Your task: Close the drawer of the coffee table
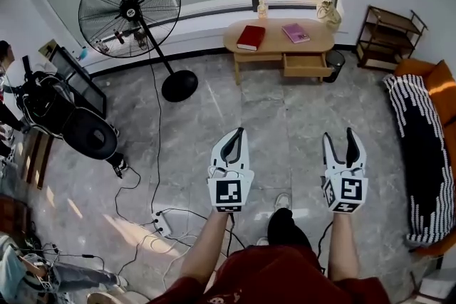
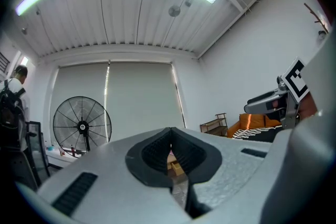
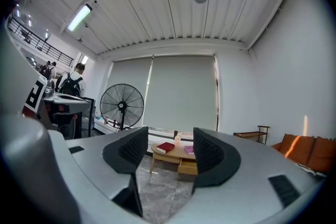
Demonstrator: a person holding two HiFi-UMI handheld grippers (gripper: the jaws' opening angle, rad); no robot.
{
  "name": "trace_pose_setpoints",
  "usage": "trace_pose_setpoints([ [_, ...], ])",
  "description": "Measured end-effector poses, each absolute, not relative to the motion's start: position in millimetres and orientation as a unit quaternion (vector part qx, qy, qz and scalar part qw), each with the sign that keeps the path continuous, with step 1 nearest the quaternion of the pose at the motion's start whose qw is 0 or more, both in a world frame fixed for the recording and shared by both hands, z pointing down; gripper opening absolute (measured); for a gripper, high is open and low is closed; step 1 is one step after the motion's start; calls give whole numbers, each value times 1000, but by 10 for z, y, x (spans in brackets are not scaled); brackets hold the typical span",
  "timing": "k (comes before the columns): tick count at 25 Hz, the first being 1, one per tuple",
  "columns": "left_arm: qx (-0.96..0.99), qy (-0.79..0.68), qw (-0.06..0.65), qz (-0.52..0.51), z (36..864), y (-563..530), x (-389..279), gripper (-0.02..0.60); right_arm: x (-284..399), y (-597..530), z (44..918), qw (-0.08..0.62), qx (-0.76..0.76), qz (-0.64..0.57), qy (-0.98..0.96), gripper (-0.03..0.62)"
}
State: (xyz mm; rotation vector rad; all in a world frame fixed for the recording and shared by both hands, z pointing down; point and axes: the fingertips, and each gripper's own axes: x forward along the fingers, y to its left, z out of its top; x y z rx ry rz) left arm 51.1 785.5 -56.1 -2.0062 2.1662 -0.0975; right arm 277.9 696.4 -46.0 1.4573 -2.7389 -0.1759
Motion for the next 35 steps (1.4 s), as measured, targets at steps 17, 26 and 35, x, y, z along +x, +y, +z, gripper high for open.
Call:
trace_pose_setpoints([
  [17, -683, 724, 86, -45, -527, 5837, 379, 8, 2662, 4883, -319, 32, 469, -22, -882, 247],
  [26, -688, 719, 86, -56, -443, 4998, 499, 8, 2725, 4029, -178, 31, 464, -4, -885, 247],
  [35, -685, 720, 96, -48, -554, 4699, 515, 8, 2773, 3686, -221, 20, 466, -4, -885, 247],
])
